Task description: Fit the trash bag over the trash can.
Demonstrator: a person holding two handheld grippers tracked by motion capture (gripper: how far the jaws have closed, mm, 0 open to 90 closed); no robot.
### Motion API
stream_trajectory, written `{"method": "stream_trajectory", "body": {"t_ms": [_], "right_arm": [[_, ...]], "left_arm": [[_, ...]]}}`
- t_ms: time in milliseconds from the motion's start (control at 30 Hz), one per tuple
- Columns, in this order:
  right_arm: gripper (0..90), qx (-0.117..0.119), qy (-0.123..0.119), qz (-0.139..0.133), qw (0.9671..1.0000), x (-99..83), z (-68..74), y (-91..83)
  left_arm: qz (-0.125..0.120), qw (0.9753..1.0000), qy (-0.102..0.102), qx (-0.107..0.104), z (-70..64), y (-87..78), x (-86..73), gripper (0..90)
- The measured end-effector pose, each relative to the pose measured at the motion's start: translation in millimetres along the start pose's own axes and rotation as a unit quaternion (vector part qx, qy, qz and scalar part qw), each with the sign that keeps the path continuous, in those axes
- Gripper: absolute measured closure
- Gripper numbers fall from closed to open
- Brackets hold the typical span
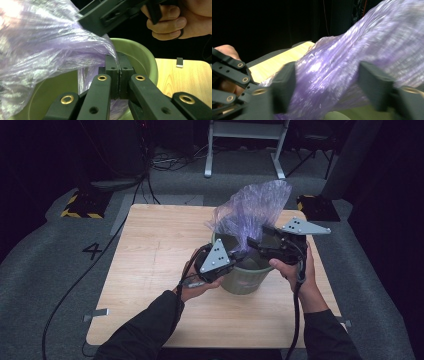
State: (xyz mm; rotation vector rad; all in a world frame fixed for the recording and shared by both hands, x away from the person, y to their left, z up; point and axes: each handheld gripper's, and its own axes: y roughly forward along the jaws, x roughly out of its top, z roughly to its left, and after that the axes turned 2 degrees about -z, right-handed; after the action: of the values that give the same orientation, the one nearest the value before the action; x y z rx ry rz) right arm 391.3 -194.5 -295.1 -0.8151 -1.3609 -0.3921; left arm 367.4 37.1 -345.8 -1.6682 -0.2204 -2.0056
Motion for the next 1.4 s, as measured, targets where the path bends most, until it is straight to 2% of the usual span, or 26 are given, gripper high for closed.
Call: {"method": "stream_trajectory", "body": {"t_ms": [67, 167, 233, 267, 333, 467, 500, 567, 700, 800, 900, 933, 1033, 1100, 1133, 1167, 1200, 1233, 1300, 1333, 1400], "right_arm": [[57.3, 0.0, -0.007, 0.002, 1.0, -0.1, 1.9, 1.6], [75.6, 0.006, -0.018, -0.002, 0.9998, -0.9, 5.0, 2.3], [85.1, 0.007, -0.029, -0.015, 0.9994, -1.7, 7.3, 0.7], [87.2, 0.005, -0.036, -0.018, 0.9992, -2.1, 8.3, -0.4], [89.2, 0.007, -0.042, -0.024, 0.9988, -3.1, 9.0, -2.3], [89.8, 0.015, -0.059, -0.025, 0.9978, -5.6, 10.4, -6.5], [89.8, 0.015, -0.068, -0.024, 0.9972, -6.3, 11.5, -7.7], [89.8, 0.021, -0.087, -0.022, 0.9958, -8.5, 15.0, -10.7], [89.7, 0.044, -0.107, -0.017, 0.9931, -14.3, 22.3, -15.0], [89.5, 0.047, -0.124, -0.01, 0.9911, -17.9, 27.9, -16.2], [88.8, 0.049, -0.134, -0.012, 0.9897, -20.9, 35.2, -15.2], [88.4, 0.05, -0.137, -0.012, 0.9892, -21.8, 37.7, -14.5], [87.1, 0.034, -0.161, -0.007, 0.9863, -26.6, 47.7, -11.3], [87.1, 0.02, -0.173, -0.017, 0.9846, -29.4, 52.0, -11.5], [87.1, 0.012, -0.179, -0.019, 0.9837, -30.4, 53.9, -11.9], [87.0, -0.001, -0.191, -0.019, 0.9814, -31.5, 56.3, -12.2], [87.0, -0.013, -0.205, -0.019, 0.9785, -32.6, 58.3, -12.8], [87.1, -0.017, -0.212, -0.021, 0.977, -33.6, 59.5, -13.8], [87.0, -0.016, -0.21, -0.024, 0.9774, -34.9, 58.8, -16.2], [87.1, -0.012, -0.207, -0.024, 0.978, -35.4, 57.6, -17.1], [87.0, -0.007, -0.201, -0.022, 0.9794, -36.5, 56.1, -17.8]], "left_arm": [[0.0, 1.0, -0.002, 0.001, -0.4, 0.6, -1.3, 88.8], [0.002, 1.0, -0.003, 0.001, -0.7, 0.8, -2.4, 87.8], [0.001, 1.0, -0.001, 0.002, -0.9, 0.4, -3.1, 83.9], [0.002, 1.0, -0.004, 0.003, -1.1, 0.3, -3.3, 79.2], [-0.001, 1.0, -0.006, 0.007, -1.1, -1.2, -3.4, 68.1], [-0.006, 0.9996, -0.028, 0.002, 0.2, -9.5, -1.6, 44.0], [-0.006, 0.9994, -0.035, -0.004, 1.4, -11.8, -1.0, 38.6], [-0.004, 0.9992, -0.04, 0.0, 4.4, -17.9, 0.9, 30.9], [-0.017, 0.9983, -0.056, 0.001, 15.6, -32.5, 7.7, 24.8], [-0.028, 0.9972, -0.069, 0.004, 25.1, -40.4, 16.7, 23.7], [-0.032, 0.9973, -0.066, 0.003, 30.0, -40.4, 27.9, 22.2], [-0.034, 0.997, -0.069, -0.002, 32.4, -38.6, 32.5, 22.1], [-0.031, 0.9958, -0.086, -0.009, 39.6, -31.0, 41.4, 20.8], [-0.029, 0.995, -0.095, -0.014, 43.4, -26.6, 44.3, 23.0], [-0.03, 0.9952, -0.092, -0.016, 44.2, -24.7, 45.3, 26.8], [-0.031, 0.9958, -0.086, -0.013, 44.1, -23.3, 45.7, 34.1], [-0.03, 0.9963, -0.079, -0.017, 44.0, -22.0, 45.7, 41.0], [-0.03, 0.9967, -0.071, -0.026, 43.8, -20.7, 45.1, 49.8], [-0.023, 0.9978, -0.058, -0.024, 42.9, -18.1, 43.6, 61.7], [-0.02, 0.9976, -0.059, -0.029, 43.3, -16.6, 42.6, 68.7], [-0.018, 0.9974, -0.062, -0.032, 43.5, -13.7, 41.1, 76.8]]}}
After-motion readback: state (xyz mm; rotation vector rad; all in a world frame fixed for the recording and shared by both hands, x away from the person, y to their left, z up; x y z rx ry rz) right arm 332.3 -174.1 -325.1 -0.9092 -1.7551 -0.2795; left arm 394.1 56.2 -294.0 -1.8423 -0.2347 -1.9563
